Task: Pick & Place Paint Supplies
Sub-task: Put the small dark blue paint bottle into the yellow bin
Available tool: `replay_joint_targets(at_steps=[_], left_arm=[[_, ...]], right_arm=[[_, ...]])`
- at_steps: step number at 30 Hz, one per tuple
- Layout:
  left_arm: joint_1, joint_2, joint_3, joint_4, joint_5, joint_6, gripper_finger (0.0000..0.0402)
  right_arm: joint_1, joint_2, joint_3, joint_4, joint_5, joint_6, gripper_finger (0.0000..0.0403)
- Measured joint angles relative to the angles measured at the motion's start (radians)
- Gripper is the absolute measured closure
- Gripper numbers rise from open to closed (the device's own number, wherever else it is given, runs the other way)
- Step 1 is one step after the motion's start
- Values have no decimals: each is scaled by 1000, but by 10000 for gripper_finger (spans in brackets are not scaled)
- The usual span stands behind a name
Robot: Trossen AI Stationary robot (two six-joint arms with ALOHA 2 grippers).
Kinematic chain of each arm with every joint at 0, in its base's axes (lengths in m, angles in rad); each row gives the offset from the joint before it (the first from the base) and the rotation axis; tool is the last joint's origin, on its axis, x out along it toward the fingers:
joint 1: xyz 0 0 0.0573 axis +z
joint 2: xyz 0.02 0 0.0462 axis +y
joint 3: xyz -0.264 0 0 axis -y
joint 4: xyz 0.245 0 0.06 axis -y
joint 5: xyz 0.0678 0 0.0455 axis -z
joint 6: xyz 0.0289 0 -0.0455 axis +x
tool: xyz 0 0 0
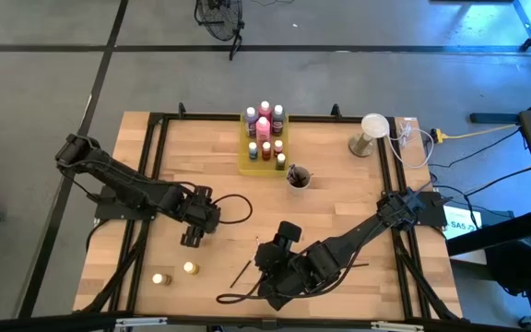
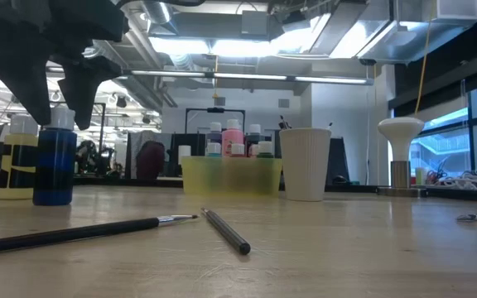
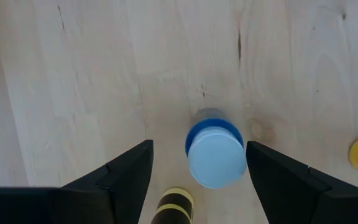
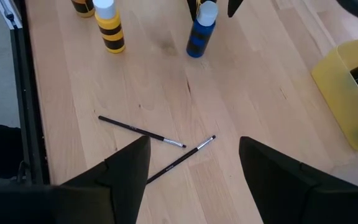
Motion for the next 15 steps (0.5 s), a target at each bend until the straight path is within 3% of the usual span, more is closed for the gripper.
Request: replay_joint_targets(at_steps=[7,15], left_arm=[[0,0,0,0,1,-10,152],[0,17,0,0,16,-20,193]], right_arm=[[0,0,0,0,0,0,153],[0,0,0,0,0,0,153]])
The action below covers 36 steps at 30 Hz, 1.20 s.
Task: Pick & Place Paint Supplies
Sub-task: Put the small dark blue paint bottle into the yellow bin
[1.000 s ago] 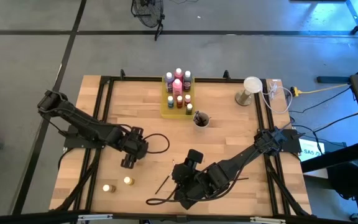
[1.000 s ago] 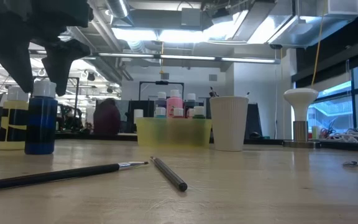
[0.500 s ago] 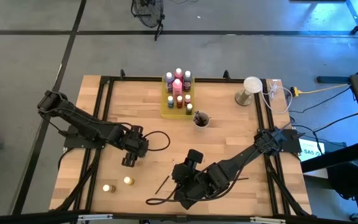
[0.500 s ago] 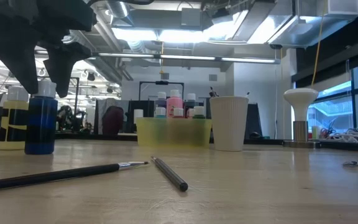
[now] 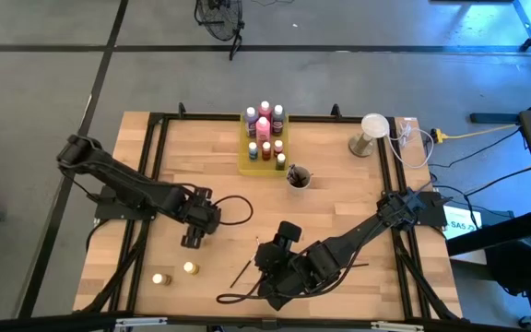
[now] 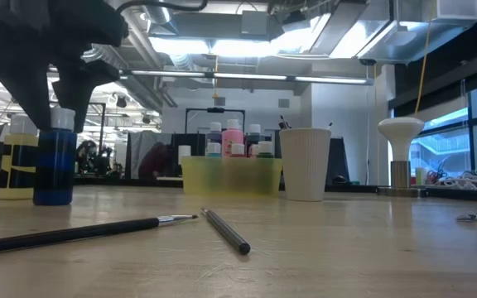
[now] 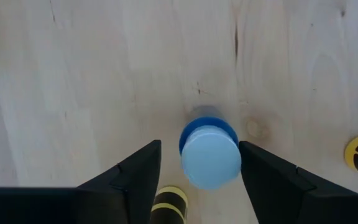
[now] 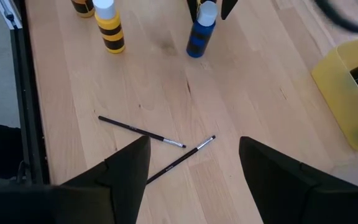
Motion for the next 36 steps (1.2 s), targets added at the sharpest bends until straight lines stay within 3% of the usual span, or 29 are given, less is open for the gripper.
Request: replay_joint_targets(at_steps=[12,25,31,36], left_arm=[[-1,65,0,4,3,36,235],[-1,65,7,-14,8,37,248],[-1,53,106,-119,-24,68,250],[28,47,245,-249,-24,137,250]], right_arm=[[0,0,0,2,0,0,153],[0,0,0,3,12,-1,153],[34,-1,4,154,59,-118,153],[78,-8,5,107,206,-80,153]])
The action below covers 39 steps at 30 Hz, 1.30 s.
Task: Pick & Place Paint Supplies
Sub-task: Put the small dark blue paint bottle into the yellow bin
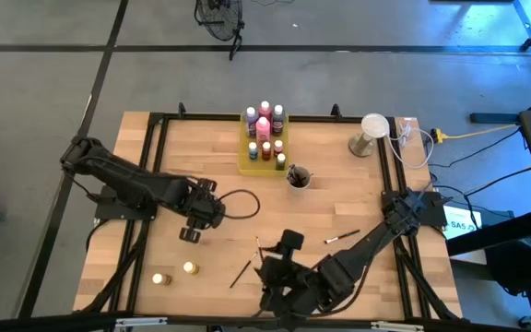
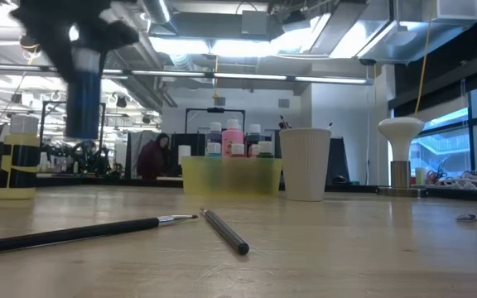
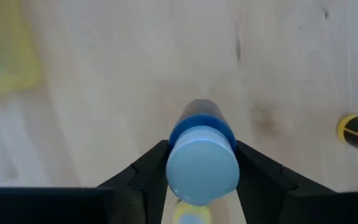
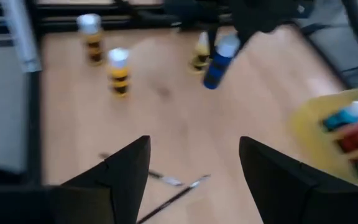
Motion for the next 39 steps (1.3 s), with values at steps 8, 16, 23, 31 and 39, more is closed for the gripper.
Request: replay_joint_targets(at_steps=[8,16,23,31,39], left_arm=[[145,0,246,-114,29,184,251],[414,2,366,-106,97,341,251],[646,61,368,-6,221,358,251],[734,237,367,3,262,432,251],[734,350,367,91,262,424,251]], right_arm=[[70,-21,0,-122,272,183,153],[167,-32,1,-211,544,328,153],[185,-32,1,-261,622,343,153],[165,-32,1,-410,618,424,153],[150,-32,-2,-408,613,366,153]])
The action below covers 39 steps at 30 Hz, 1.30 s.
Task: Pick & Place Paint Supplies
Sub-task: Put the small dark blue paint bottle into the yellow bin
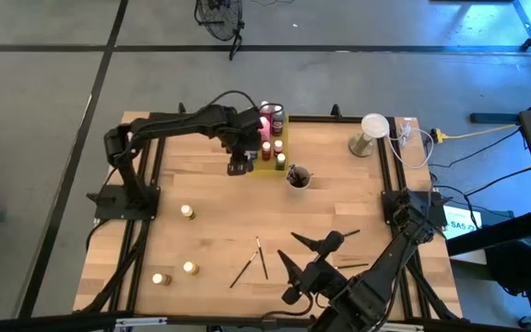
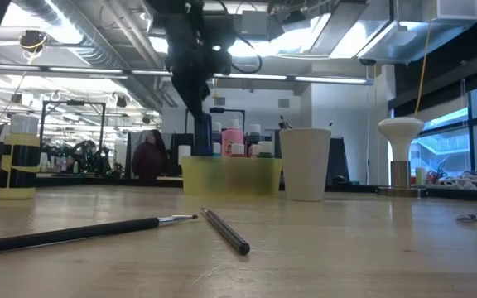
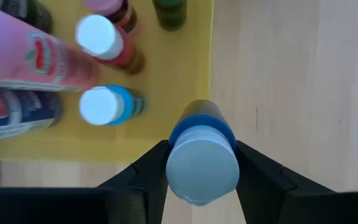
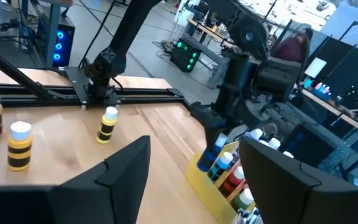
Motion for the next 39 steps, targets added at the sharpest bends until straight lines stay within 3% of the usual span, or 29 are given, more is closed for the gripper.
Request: replay_joint_targets(at_steps=[7,11,20,28,39], left_arm=[[-1,40,-3,6,-50,-65,251],[-16,46,-1,14,-138,-82,251],[-44,46,-56,82,-179,-146,251],[-43,46,-175,183,-163,-147,250],[-43,41,-236,279,-131,-149,249]], right_arm=[[1,0,0,0,0,-27,153],[0,0,0,0,-8,-33,153],[2,0,-1,0,-32,-33,153],[3,0,-1,0,-62,-25,153],[3,0,-1,0,-64,-6,153]])
